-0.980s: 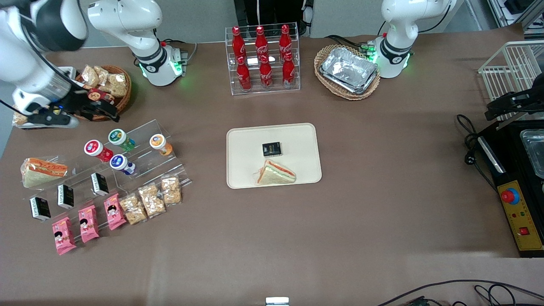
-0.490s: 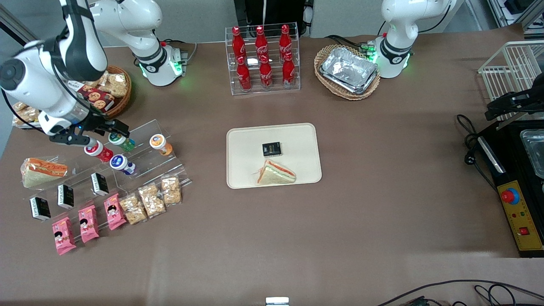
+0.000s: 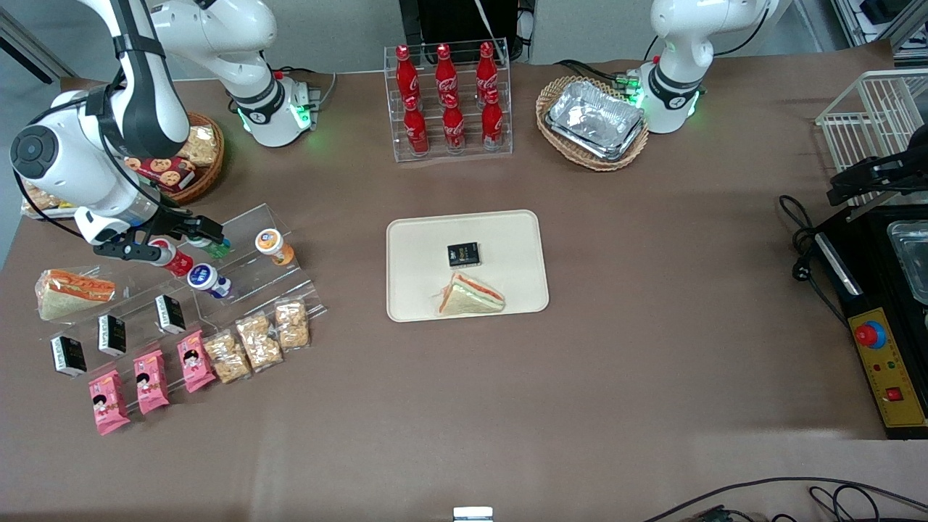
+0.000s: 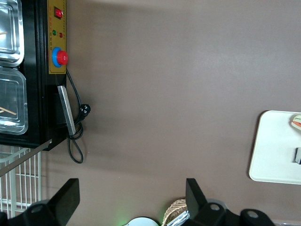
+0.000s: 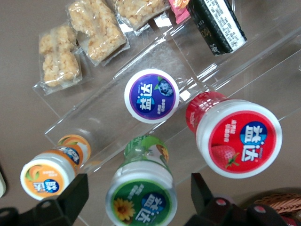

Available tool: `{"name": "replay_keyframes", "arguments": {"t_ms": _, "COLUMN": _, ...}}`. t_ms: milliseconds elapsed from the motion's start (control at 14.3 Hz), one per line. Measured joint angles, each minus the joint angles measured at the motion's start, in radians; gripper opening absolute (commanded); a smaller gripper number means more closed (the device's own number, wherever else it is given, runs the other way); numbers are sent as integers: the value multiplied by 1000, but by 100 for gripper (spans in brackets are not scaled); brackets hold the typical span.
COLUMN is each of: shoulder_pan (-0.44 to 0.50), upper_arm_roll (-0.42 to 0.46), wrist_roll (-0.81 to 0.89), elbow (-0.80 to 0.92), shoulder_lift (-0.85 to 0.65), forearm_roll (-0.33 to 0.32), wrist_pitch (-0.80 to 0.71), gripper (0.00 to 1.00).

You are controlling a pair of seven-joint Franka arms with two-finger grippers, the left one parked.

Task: Place green gum on tray
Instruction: 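Close the right gripper on the green-labelled cup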

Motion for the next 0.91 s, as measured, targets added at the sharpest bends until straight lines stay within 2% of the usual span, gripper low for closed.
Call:
{"name": "replay_keyframes", "arguments": {"t_ms": 140, "shoulder_pan": 0, "upper_arm_roll": 0, "wrist_roll": -10, "elbow": 0, "shoulder_lift": 7, "forearm_roll": -2, "wrist_pitch": 7, "gripper": 48}}
{"name": "replay_keyframes", "arguments": {"t_ms": 210, "shoulder_pan": 0, "upper_arm_roll": 0, "wrist_roll": -18, "elbow": 0, "shoulder_lift": 11, "forearm_roll": -3, "wrist_pitch": 14, "gripper": 39}}
{"name": "replay_keyframes", "arguments": {"t_ms": 350, "shoulder_pan": -2, "upper_arm_roll": 0, "wrist_roll": -41, "elbow": 0, "shoulder_lift": 18, "forearm_roll": -4, "wrist_pitch": 24, "gripper": 33}}
{"name": "replay_keyframes", "arguments": {"t_ms": 700, "shoulder_pan": -2, "upper_arm_roll": 0, "wrist_roll": -70, "elbow": 12, "shoulder_lift": 17, "forearm_roll": -4, "wrist_pitch": 14, "gripper": 32}}
{"name": "replay_keyframes", "arguments": {"t_ms": 910, "shoulder_pan": -2, "upper_arm_roll": 0, "wrist_roll": -72, "elbow": 122, "shoulder_lift": 15, "forearm_roll": -4, "wrist_pitch": -136, "gripper": 32}}
